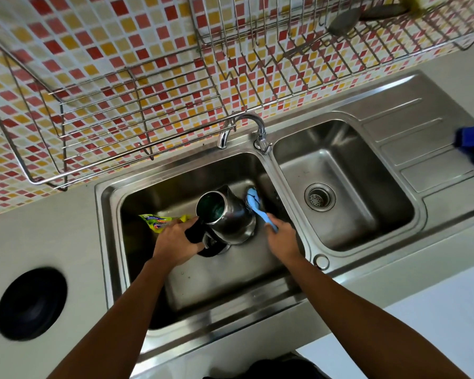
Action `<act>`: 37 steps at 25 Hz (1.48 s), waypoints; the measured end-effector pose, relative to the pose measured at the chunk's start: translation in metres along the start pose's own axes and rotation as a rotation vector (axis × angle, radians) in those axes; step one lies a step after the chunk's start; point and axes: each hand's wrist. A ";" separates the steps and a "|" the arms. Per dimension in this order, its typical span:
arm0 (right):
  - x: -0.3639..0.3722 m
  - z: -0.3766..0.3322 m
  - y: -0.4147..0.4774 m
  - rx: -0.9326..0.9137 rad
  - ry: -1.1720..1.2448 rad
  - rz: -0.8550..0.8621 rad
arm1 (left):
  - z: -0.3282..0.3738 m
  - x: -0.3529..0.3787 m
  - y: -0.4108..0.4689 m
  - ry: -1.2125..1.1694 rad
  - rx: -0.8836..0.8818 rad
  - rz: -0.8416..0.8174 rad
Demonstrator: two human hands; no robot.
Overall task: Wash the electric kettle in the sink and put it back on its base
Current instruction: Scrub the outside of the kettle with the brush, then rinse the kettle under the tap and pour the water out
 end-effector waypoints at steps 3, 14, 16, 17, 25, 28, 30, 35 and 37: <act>0.008 -0.008 -0.015 -0.193 0.122 -0.097 | -0.006 0.000 0.003 -0.015 -0.030 -0.004; 0.009 0.008 0.005 0.215 -0.555 -0.175 | 0.006 0.006 0.000 0.253 0.114 -0.011; 0.014 0.014 0.001 0.264 -0.548 -0.188 | 0.005 0.012 -0.002 0.270 0.123 -0.011; 0.015 0.017 0.000 0.294 -0.545 -0.188 | 0.005 0.016 -0.002 0.273 0.126 -0.012; 0.019 0.017 0.005 0.444 -0.433 -0.285 | 0.006 0.016 0.001 0.279 0.215 0.034; 0.015 0.003 -0.009 0.275 -0.513 -0.208 | 0.007 0.011 -0.004 -0.093 0.150 0.100; 0.013 -0.005 -0.017 0.134 -0.614 -0.137 | -0.009 0.012 -0.003 -0.564 0.034 0.142; 0.015 -0.027 -0.033 0.021 -0.713 -0.082 | -0.072 0.037 -0.004 -1.036 -0.189 0.228; 0.025 -0.040 -0.046 -0.190 -0.632 -0.033 | -0.083 0.054 -0.005 -0.904 -0.216 0.165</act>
Point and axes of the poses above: each hand's wrist, its own y-axis towards the middle knuckle, its own x-axis out of the palm, z = x × y, and after that the axes turned 5 degrees about -z, right-handed
